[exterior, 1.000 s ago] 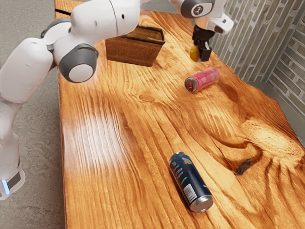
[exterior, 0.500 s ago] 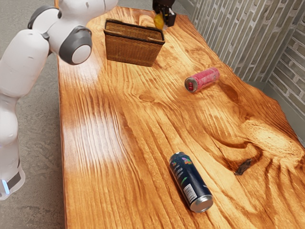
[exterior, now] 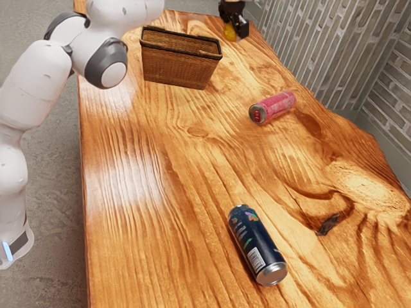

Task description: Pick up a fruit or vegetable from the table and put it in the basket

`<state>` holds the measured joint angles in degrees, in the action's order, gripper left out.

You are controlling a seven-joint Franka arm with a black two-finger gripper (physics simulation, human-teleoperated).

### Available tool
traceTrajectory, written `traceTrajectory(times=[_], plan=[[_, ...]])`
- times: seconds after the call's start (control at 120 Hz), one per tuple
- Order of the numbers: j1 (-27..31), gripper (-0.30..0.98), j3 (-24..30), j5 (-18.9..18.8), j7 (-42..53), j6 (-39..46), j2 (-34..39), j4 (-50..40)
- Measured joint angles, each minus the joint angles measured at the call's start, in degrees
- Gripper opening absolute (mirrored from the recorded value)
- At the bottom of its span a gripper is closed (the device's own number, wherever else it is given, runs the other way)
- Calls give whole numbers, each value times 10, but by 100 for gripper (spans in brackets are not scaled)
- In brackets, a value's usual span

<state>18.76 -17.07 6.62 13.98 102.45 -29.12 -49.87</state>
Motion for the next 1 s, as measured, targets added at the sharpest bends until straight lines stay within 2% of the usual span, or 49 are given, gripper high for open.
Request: traceTrajectory(times=[0.183,0.35,0.567,0.75,0.842,1.0], plan=[[61,31,-2,-7,-2,-20,2,-52],[85,31,-23,3,-2,33,1,-101],[101,32,-20,21,-4,87,-7,-102],[150,32,-4,30,-4,101,-18,-101],[188,31,33,39,-5,111,-40,-91],[200,32,53,45,-5,131,-54,-87]])
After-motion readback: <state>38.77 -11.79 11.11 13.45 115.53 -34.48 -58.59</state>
